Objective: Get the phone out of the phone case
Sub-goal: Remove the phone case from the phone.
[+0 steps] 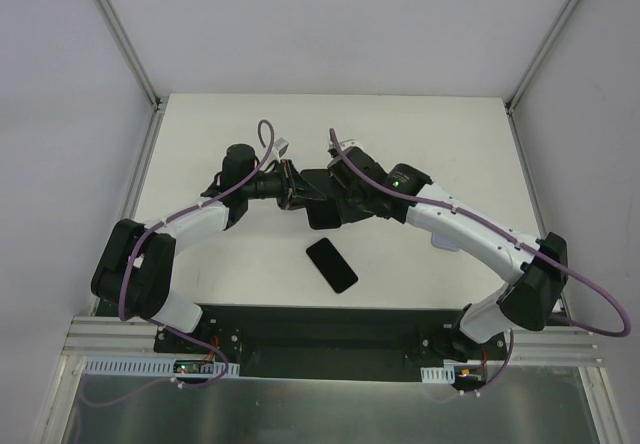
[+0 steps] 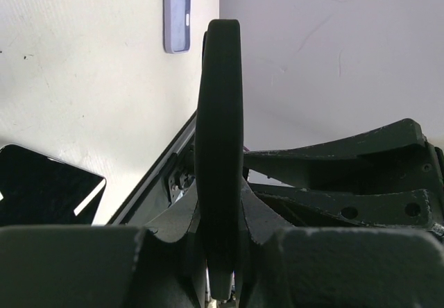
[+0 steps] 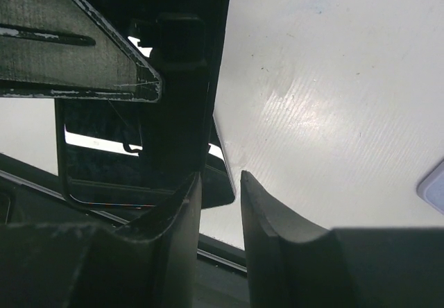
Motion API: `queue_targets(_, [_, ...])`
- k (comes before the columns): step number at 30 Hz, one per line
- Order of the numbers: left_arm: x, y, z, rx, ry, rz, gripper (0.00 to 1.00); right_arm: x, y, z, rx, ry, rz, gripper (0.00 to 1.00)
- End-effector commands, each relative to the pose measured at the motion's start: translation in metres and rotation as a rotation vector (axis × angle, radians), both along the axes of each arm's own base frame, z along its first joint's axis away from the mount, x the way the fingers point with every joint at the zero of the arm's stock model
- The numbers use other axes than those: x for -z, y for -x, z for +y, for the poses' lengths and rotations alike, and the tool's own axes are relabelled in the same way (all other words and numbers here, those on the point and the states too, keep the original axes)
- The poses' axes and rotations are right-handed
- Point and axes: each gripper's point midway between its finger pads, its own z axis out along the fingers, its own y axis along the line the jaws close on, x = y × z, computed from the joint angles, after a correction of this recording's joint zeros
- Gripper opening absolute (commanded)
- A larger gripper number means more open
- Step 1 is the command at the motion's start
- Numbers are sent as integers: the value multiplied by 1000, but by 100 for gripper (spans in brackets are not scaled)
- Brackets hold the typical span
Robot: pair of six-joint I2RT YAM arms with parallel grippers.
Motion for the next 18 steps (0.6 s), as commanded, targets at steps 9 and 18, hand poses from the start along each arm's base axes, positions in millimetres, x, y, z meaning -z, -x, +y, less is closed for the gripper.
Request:
queue_targets(9, [-63,6,-3,59,94,-171,0,22,-10,-35,65,228,-40,31])
queue_targets(18, [-89,7,-4,70,180,-203,0,64,9,-29,44,165,89,30])
